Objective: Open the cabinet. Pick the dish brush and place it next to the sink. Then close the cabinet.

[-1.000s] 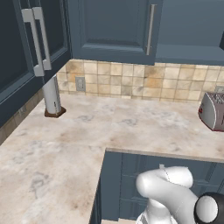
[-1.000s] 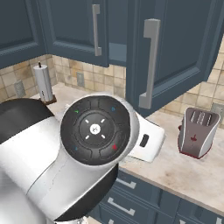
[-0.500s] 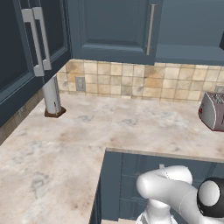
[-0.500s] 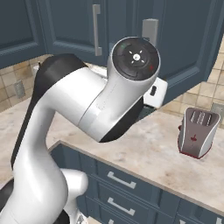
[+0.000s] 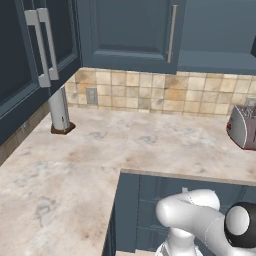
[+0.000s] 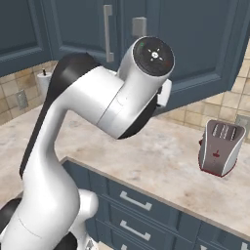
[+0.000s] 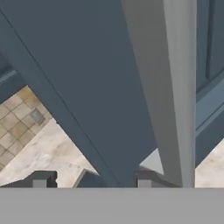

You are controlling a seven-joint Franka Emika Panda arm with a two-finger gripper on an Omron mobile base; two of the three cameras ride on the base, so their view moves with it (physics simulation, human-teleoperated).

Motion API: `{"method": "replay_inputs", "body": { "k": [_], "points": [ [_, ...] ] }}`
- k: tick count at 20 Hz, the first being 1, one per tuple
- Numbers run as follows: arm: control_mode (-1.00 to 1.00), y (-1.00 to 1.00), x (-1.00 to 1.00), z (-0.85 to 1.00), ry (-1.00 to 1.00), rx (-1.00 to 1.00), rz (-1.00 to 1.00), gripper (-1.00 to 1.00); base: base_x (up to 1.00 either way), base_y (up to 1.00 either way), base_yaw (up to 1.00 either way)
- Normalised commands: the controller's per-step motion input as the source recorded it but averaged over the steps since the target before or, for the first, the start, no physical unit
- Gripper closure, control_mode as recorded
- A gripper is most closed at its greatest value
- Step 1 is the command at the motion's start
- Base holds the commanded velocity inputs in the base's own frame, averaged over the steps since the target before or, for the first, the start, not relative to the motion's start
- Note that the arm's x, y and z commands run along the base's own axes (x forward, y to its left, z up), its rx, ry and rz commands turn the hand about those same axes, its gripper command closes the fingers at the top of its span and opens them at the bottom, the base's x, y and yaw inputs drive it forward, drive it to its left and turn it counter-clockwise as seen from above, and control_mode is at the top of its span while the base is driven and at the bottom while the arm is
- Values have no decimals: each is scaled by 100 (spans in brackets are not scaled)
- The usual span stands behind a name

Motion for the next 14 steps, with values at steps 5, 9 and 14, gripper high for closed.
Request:
{"method": "replay_inputs", "body": {
  "k": [5,9,14],
  "points": [
    [-100,22,100,2,-9,0,8,-100,0,0,0],
    [-100,12,100,0,-8,0,2,-100,0,0,0],
    [-100,11,100,0,-11,-2,0,-100,0,0,0]
  ]
}}
